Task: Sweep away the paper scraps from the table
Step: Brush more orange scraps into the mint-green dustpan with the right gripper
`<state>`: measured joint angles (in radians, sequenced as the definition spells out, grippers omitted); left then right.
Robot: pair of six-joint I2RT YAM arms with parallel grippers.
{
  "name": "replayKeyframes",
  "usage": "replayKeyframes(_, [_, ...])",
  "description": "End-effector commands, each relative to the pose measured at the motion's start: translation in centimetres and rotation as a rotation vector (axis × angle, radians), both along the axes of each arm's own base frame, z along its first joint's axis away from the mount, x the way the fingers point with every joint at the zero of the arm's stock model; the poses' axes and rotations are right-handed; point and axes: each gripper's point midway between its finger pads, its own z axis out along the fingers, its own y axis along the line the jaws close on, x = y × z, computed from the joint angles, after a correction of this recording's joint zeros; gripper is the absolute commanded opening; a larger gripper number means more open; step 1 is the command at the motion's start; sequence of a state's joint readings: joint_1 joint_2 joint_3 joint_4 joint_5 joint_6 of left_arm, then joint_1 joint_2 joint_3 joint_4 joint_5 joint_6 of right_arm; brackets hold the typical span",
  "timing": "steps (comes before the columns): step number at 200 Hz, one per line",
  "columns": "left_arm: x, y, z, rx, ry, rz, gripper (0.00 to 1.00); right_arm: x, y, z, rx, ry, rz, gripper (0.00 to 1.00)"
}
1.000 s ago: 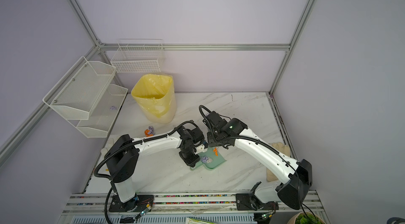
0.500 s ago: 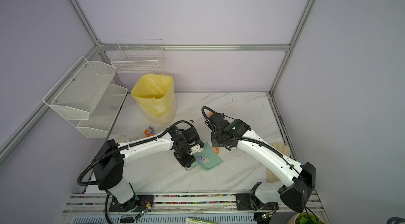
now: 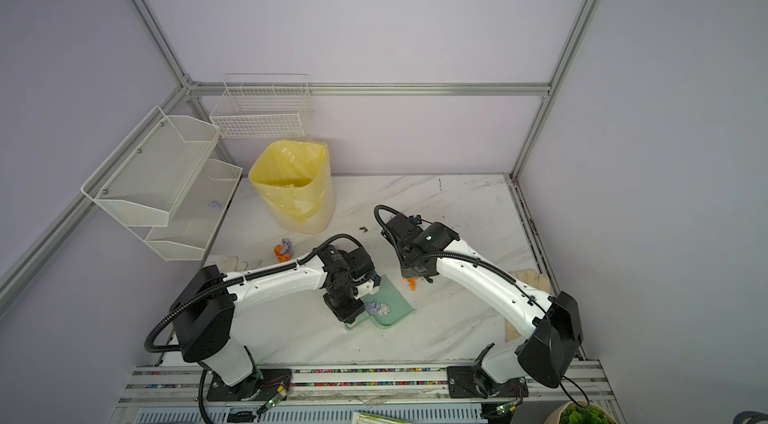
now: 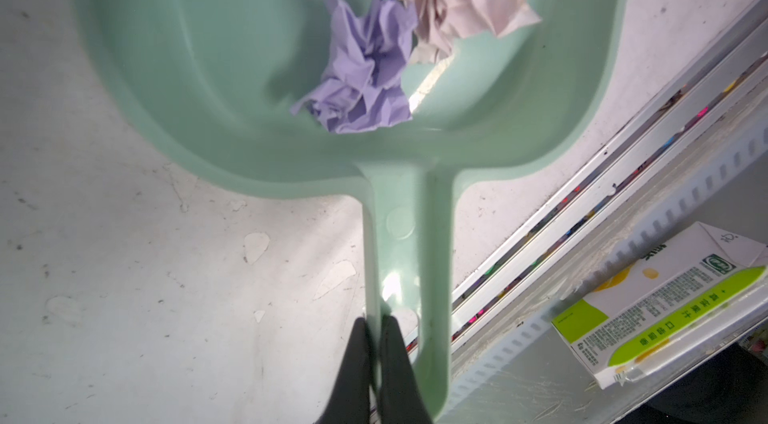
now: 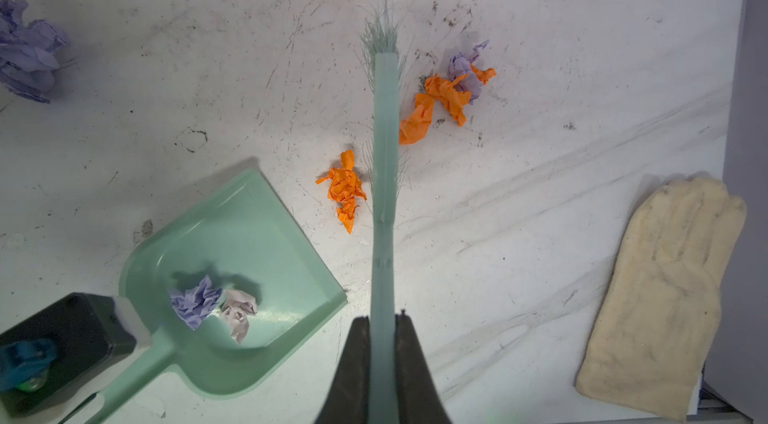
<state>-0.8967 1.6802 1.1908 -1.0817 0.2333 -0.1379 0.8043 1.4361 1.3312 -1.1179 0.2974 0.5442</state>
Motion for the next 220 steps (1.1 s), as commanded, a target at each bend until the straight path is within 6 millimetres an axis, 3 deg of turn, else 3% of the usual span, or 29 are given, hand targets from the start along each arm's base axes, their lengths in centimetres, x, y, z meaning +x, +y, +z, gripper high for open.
replayKeyframes(1, [0.2,0.0,0.5,-0.026,-0.014,0.022,0.00,0.4,0.0,-0.6,-0.063,0.006,0.055,0.00])
replayKeyframes(38, [1.0,-0.4,-0.5,-0.012,-0.015,0.022,0.00,-0.6,3.5,-2.3,0.057,0.087,0.199,0.00])
replayKeyframes(73, [1.9,-1.0,-0.9,-0.013,-0.012,0.030,0.00,-2.1,6.4,-0.9,0.183,0.096,0.294,0.00])
replayKeyframes(98, [2.6,-1.3,-1.1,-0.014,-0.018,0.035,0.00,-3.4,7.1,0.1,0.221,0.084,0.331,0.00])
replayKeyframes(120, [3.1,-1.4,-1.5,0.002,-0.026,0.049,0.00,-3.8,6.9,0.6,0.247,0.080,0.312,0.00])
replayKeyframes(129, [3.2,-1.6,-1.4,-0.010,-0.031,0.056,0.00,-3.9,6.5,2.0,0.278,0.041,0.295,0.00])
replayKeyframes(174, [4.1,-2.3,0.0,-0.067,-0.090,0.108,0.00,-2.9,1.4,5.7,0.218,-0.118,0.047,0.00])
replayKeyframes(220, [5.6,-2.1,2.0,-0.084,-0.179,0.201,0.00,-1.5,0.8,6.6,0.266,-0.251,-0.016,0.00])
